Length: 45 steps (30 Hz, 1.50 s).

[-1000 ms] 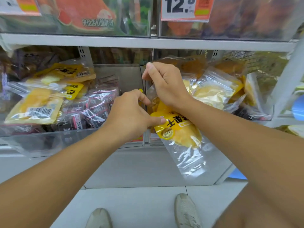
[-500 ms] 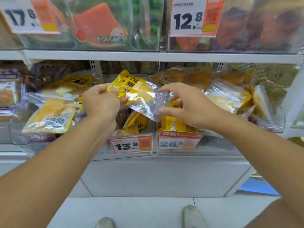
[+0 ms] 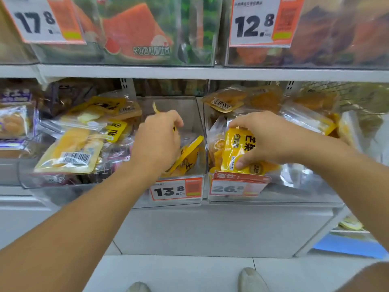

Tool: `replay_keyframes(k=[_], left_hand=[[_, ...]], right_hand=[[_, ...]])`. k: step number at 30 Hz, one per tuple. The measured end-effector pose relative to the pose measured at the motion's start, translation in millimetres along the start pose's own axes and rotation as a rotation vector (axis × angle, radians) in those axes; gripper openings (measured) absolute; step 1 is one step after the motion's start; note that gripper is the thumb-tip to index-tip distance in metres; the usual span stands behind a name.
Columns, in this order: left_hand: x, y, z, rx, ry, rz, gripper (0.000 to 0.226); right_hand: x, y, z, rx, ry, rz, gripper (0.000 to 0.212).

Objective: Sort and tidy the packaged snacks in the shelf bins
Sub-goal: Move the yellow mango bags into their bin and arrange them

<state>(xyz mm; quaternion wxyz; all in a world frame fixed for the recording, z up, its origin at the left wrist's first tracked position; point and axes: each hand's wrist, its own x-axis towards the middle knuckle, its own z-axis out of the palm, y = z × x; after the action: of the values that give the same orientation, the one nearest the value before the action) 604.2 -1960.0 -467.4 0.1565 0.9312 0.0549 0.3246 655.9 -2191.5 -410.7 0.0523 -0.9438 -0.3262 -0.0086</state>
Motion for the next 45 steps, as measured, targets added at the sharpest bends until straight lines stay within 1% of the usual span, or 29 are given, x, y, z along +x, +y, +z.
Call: replay_keyframes(k=[1, 3, 5, 6, 7, 9, 10, 11, 12, 13, 14, 16, 17, 18, 19, 21, 24, 26, 28, 29, 31, 32, 34, 36, 37, 39, 41, 43, 45], left_hand=[[0.2, -1.2, 3.2, -0.005, -0.086, -0.039, 0.024], [1.3, -2.8, 3.8, -0.076, -0.185, -0.08, 0.026], [2.8, -5.0, -0.4, -0.139, -0.246, -0.057, 0.024], [3.3, -7.1, -4.5, -0.158, -0.287, -0.026, 0.023], [3.7, -9.8, -9.7, -0.17, -0.339, 0.015, 0.022], [4.0, -17.6, -23.0, -0.195, -0.437, 0.078, 0.022], [3.8, -23.6, -30.7, -0.213, -0.442, 0.089, 0.024], [3.1, -32.2, -38.2, -0.225, -0.419, 0.084, 0.024], [1.8, -40.2, -46.7, -0.229, -0.393, 0.066, 0.023], [0.3, -48.4, -54.2, -0.229, -0.396, 0.04, 0.018], [-1.3, -55.5, -59.7, -0.21, -0.435, 0.029, 0.014], [-6.9, -62.6, -64.3, -0.074, -0.534, 0.077, 0.021], [-9.4, -63.0, -63.4, 0.0, -0.553, 0.126, 0.023], [-10.8, -62.1, -61.6, 0.048, -0.547, 0.164, 0.023], [-11.4, -58.5, -61.0, 0.077, -0.529, 0.179, 0.024], [-9.4, -52.0, -58.7, 0.109, -0.507, 0.165, 0.028], [-2.2, -40.0, -60.0, 0.176, -0.604, 0.078, 0.04], [3.6, -34.2, -59.7, 0.334, -0.586, 0.052, 0.053], [8.6, -31.1, -60.4, 0.498, -0.573, 0.024, 0.068], [10.2, -28.3, -61.5, 0.551, -0.603, 0.004, 0.073], [9.8, -24.1, -61.8, 0.594, -0.666, -0.035, 0.073], [8.3, -24.2, -60.7, 0.59, -0.659, -0.046, 0.066], [6.1, -29.4, -56.6, 0.524, -0.608, -0.047, 0.04], [4.9, -38.6, -52.7, 0.405, -0.596, -0.054, 0.015], [5.0, -42.5, -50.9, 0.354, -0.59, -0.051, 0.013], [5.5, -49.1, -45.6, 0.321, -0.522, -0.015, 0.023], [5.6, -53.9, -37.5, 0.319, -0.419, 0.053, 0.031], [5.7, -56.9, -30.7, 0.274, -0.357, 0.102, 0.032], [4.7, -55.5, -29.4, 0.25, -0.394, 0.113, 0.037]], right_hand=[[0.6, 0.4, -2.3, 0.036, 0.02, 0.015, 0.09], [-4.2, -1.4, -14.7, 0.159, 0.078, 0.002, 0.057], [-13.2, -8.2, -31.7, 0.268, 0.183, -0.128, 0.023], [-17.5, -16.1, -40.4, 0.285, 0.274, -0.247, 0.013], [-20.3, -26.8, -47.2, 0.292, 0.39, -0.399, 0.007], [-17.4, -52.0, -49.6, 0.257, 0.632, -0.662, 0.002], [-9.9, -62.2, -44.3, 0.261, 0.714, -0.735, 0.005], [0.6, -68.1, -35.3, 0.254, 0.747, -0.749, 0.012], [10.0, -71.7, -25.0, 0.275, 0.701, -0.731, 0.019], [19.6, -76.9, -17.1, 0.23, 0.706, -0.719, 0.025], [30.1, -77.7, -9.0, 0.165, 0.699, -0.761, 0.026], [46.3, -71.8, 2.9, 0.098, 0.593, -0.835, 0.021], [53.9, -66.6, 4.7, 0.091, 0.542, -0.803, 0.02], [58.5, -61.6, 3.4, 0.095, 0.435, -0.742, 0.024], [61.5, -57.8, 1.1, 0.057, 0.35, -0.687, 0.028], [64.5, -53.0, -2.8, -0.025, 0.245, -0.569, 0.034], [74.5, -55.6, -6.9, -0.142, 0.204, -0.432, 0.043], [80.3, -63.5, -8.4, -0.221, 0.197, -0.393, 0.046], [81.9, -72.6, -5.1, -0.252, 0.132, -0.338, 0.051], [81.3, -75.3, -2.3, -0.237, 0.084, -0.305, 0.054], [81.2, -76.6, 4.3, -0.193, 0.003, -0.275, 0.059], [81.6, -75.6, 5.9, -0.18, -0.015, -0.276, 0.06], [81.3, -74.2, 6.3, -0.157, -0.021, -0.286, 0.057], [78.3, -76.9, 4.9, -0.11, -0.026, -0.302, 0.049], [76.0, -78.1, 4.5, -0.09, -0.029, -0.318, 0.044], [69.5, -78.3, 3.1, -0.054, -0.011, -0.339, 0.037], [59.8, -75.2, -0.9, -0.047, 0.062, -0.339, 0.034], [47.5, -67.6, -3.7, -0.094, 0.171, -0.292, 0.036], [36.9, -56.6, -6.0, -0.185, 0.257, -0.2, 0.047]])
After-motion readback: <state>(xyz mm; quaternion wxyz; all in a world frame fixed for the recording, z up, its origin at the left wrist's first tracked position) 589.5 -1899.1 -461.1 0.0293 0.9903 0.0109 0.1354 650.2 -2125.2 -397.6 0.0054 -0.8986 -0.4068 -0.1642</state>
